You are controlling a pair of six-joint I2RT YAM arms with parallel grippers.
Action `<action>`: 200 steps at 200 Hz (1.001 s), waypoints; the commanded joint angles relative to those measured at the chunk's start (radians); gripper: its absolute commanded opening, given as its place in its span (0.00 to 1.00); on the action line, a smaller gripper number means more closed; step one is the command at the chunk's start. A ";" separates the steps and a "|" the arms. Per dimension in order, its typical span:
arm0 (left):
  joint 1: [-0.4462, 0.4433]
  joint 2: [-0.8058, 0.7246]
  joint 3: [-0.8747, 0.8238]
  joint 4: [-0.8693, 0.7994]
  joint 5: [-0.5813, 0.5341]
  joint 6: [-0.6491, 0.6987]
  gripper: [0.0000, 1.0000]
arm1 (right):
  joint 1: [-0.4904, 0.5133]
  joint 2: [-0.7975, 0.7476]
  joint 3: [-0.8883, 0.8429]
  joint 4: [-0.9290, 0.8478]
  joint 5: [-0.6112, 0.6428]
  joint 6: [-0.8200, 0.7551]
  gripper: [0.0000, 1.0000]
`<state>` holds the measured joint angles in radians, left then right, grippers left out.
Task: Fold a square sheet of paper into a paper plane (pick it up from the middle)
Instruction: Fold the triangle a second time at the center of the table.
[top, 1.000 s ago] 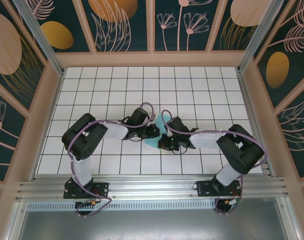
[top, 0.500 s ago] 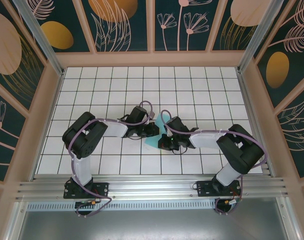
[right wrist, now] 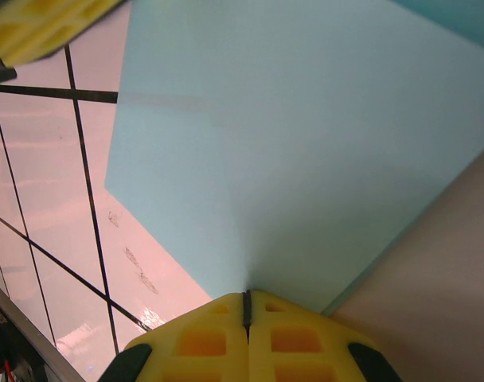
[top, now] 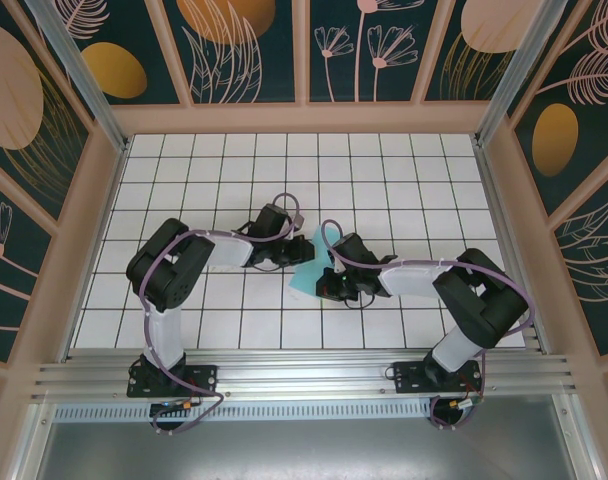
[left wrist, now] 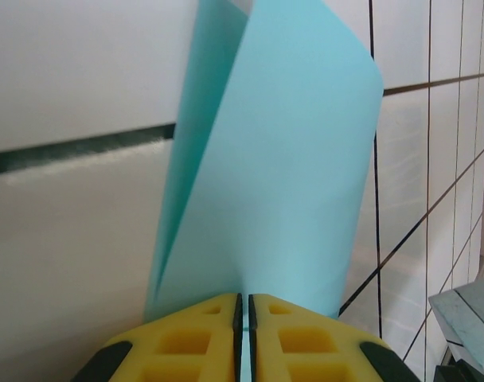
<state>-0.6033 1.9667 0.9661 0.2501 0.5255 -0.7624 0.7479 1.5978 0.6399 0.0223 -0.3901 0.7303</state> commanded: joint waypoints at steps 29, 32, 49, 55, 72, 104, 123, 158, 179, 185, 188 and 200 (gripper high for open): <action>0.080 0.052 0.066 -0.050 -0.135 0.052 0.16 | 0.004 0.038 -0.047 -0.213 0.077 -0.027 0.00; 0.080 0.052 0.068 -0.052 -0.134 0.053 0.16 | 0.004 0.038 -0.046 -0.213 0.077 -0.028 0.00; 0.088 0.053 0.087 -0.070 -0.135 0.061 0.16 | 0.004 0.036 -0.038 -0.214 0.076 -0.037 0.00; 0.089 0.051 0.093 -0.074 -0.135 0.063 0.16 | 0.004 0.033 -0.033 -0.215 0.076 -0.041 0.00; 0.095 0.036 0.108 -0.091 -0.134 0.066 0.17 | 0.004 0.026 -0.011 -0.205 0.059 -0.056 0.00; 0.097 -0.045 0.113 -0.126 -0.124 0.073 0.19 | 0.002 -0.019 0.067 -0.194 0.026 -0.096 0.00; 0.098 -0.117 0.084 -0.130 -0.113 0.068 0.20 | 0.001 -0.090 0.100 -0.157 -0.015 -0.106 0.02; 0.096 -0.227 0.012 -0.061 -0.014 0.027 0.24 | -0.058 -0.264 0.046 -0.121 0.032 -0.060 0.13; 0.083 -0.245 -0.024 -0.033 0.040 0.017 0.23 | -0.130 -0.337 -0.064 -0.044 0.028 0.016 0.23; 0.077 -0.244 -0.026 -0.034 0.049 0.022 0.23 | -0.146 -0.350 -0.093 -0.023 0.023 0.038 0.25; 0.073 -0.242 -0.026 -0.036 0.054 0.023 0.22 | -0.154 -0.355 -0.106 -0.012 0.019 0.049 0.26; 0.057 -0.233 -0.030 -0.041 0.074 0.026 0.21 | -0.171 -0.359 -0.141 0.047 -0.016 0.073 0.31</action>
<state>-0.5175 1.7264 0.9615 0.1917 0.5209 -0.7322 0.6121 1.2461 0.5938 -0.0154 -0.3820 0.7204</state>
